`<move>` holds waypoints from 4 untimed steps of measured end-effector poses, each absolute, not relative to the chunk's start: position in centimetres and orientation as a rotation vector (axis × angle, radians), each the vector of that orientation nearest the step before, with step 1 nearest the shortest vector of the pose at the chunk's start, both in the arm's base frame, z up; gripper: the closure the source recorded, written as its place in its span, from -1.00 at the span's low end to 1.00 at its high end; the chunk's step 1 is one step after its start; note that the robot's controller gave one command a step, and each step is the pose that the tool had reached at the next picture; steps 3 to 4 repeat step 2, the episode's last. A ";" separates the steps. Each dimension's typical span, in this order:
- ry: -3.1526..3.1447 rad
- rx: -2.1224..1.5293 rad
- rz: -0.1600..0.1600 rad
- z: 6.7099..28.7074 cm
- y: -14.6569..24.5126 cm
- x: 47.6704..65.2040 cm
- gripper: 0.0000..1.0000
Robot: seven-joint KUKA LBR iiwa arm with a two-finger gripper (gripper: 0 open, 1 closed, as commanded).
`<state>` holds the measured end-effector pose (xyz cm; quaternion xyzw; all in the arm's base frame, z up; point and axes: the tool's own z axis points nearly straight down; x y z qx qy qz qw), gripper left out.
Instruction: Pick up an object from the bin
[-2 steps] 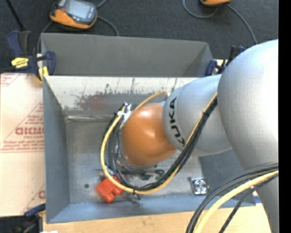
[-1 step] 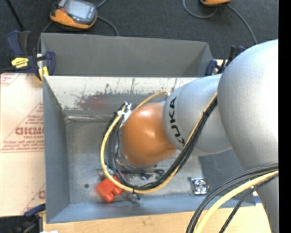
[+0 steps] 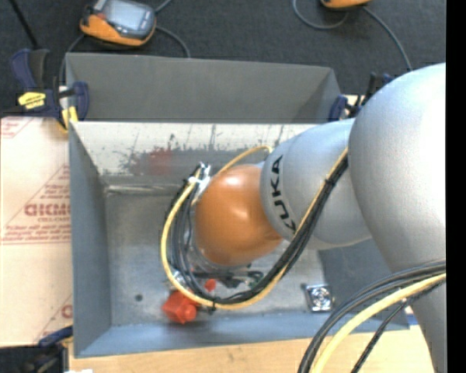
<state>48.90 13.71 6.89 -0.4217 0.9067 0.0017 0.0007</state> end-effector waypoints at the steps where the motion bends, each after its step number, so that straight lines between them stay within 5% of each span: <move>1: 2.849 -1.312 -0.001 9.4 13.7 49.0 1.00; 2: 2.848 -1.303 -0.003 17.2 13.7 49.3 1.00; 4: 2.848 -1.303 -0.003 17.2 13.7 49.3 1.00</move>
Offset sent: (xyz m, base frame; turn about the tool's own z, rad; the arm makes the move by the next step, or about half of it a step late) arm 0.0001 0.0001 0.0238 0.0000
